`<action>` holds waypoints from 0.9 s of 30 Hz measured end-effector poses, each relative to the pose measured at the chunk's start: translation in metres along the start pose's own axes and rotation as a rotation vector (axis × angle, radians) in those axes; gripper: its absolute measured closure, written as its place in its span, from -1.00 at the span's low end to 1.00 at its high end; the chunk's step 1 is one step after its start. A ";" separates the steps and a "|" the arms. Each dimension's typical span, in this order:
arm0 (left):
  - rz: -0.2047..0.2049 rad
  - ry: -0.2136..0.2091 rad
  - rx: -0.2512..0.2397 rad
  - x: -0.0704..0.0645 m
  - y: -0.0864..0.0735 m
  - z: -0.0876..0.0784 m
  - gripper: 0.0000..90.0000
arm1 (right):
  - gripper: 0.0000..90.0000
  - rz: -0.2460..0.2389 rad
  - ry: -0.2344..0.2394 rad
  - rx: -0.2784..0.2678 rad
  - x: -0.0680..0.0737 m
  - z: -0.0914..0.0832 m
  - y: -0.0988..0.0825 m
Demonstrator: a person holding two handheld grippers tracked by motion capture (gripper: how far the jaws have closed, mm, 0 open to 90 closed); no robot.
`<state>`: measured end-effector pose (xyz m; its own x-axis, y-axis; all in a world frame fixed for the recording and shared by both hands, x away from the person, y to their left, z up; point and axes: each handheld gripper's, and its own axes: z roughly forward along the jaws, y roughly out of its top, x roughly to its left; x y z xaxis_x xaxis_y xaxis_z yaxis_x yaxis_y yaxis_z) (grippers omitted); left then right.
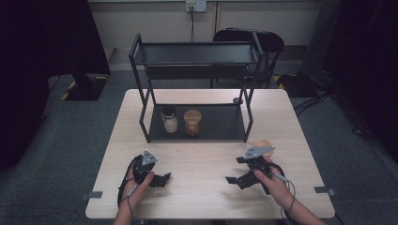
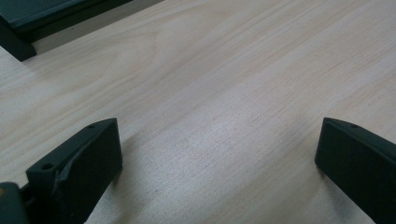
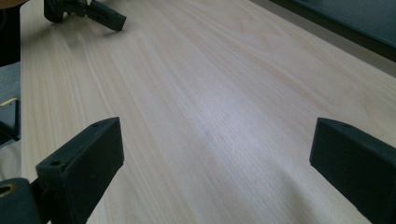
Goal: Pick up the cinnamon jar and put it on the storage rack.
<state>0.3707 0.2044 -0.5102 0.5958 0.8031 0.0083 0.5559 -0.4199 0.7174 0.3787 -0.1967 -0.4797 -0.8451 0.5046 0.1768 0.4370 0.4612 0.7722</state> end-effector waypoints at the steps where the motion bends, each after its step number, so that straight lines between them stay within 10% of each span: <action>1: 0.000 0.000 0.000 0.000 0.000 0.000 -1.00 | -0.96 -0.001 0.001 -0.002 0.000 -0.001 -0.001; 27: 0.002 0.000 0.000 0.000 0.000 0.000 -1.00 | -0.95 -0.003 0.042 0.029 -0.011 -0.028 -0.035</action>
<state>0.3708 0.2045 -0.5101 0.5968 0.8023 0.0101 0.5548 -0.4217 0.7172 0.3641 -0.2392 -0.4918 -0.8585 0.4721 0.2001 0.4422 0.4840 0.7551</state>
